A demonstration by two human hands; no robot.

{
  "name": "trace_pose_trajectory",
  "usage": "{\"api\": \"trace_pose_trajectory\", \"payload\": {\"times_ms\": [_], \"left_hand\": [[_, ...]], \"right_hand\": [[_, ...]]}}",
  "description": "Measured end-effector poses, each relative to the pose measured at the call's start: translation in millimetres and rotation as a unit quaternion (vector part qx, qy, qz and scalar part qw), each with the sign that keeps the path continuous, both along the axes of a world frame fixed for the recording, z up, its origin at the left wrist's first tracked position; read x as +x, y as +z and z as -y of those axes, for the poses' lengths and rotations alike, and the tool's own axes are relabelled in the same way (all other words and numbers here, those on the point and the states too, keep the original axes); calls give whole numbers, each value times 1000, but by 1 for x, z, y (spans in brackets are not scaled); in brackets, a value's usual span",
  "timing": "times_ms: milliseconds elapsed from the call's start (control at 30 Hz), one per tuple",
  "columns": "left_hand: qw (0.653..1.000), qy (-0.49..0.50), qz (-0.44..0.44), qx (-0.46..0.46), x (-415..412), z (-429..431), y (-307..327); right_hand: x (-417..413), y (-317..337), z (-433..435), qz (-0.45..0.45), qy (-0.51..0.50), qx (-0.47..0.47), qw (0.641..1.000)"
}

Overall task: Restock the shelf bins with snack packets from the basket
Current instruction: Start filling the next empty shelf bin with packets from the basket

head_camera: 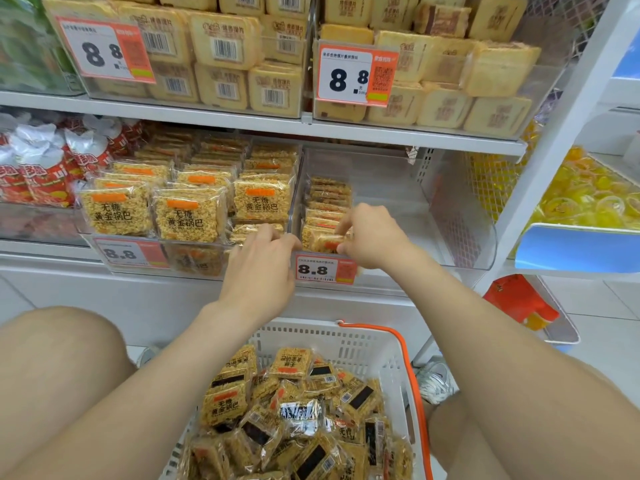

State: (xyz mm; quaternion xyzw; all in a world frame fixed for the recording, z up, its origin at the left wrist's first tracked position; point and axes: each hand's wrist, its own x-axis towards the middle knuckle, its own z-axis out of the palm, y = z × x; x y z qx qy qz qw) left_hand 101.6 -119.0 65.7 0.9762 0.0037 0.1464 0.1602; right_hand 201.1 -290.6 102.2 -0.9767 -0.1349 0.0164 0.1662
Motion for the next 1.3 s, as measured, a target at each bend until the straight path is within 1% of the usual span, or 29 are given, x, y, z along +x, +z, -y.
{"api": "trace_pose_trajectory", "payload": {"times_ms": [233, 400, 500, 667, 733, 767, 833, 900, 933, 1000, 1033, 1100, 1200, 1233, 1300], "left_hand": [[1000, -6, 11, 26, 2, 0, 2], [999, -25, 8, 34, 2, -4, 2], [999, -35, 12, 37, 1, -6, 2], [999, -48, 10, 22, -3, -7, 0], [998, -48, 37, 7, -3, -9, -2], [997, -46, 63, 5, -4, -9, -2], [992, -46, 117, 6, -5, -8, -1], [990, -59, 131, 10, -8, -5, 0], [991, -65, 113, 12, -9, -3, 0], [997, -64, 32, 17, -10, 1, -8], [998, -61, -9, 28, -9, 1, -14], [990, -69, -95, 77, -8, 5, -31], [963, -97, -217, 125, -8, 15, -66], [951, -110, -253, 143, -9, 19, -79], [922, -142, -328, 148, -11, 27, -107]], "right_hand": [[27, -16, -23, -64, -60, 48, 995], [30, -20, -27, -83, -94, 26, 992], [27, -15, -21, -122, -119, 61, 983], [22, -9, -11, -148, -114, 78, 979], [20, -7, -7, -118, -99, 97, 983], [17, -6, -5, -78, -84, 101, 988], [7, -2, -3, 32, -32, 99, 994], [-12, 4, -5, 112, 24, 102, 988], [-22, 5, -6, 121, 43, 102, 986], [-40, 0, -7, 93, 71, 88, 989], [-47, -3, -8, 71, 83, 61, 992], [-63, -14, -6, 18, 103, -23, 994], [-84, -36, -3, -74, 154, -151, 974], [-89, -45, -2, -107, 168, -189, 962], [-97, -58, 0, -169, 188, -254, 933]]}}
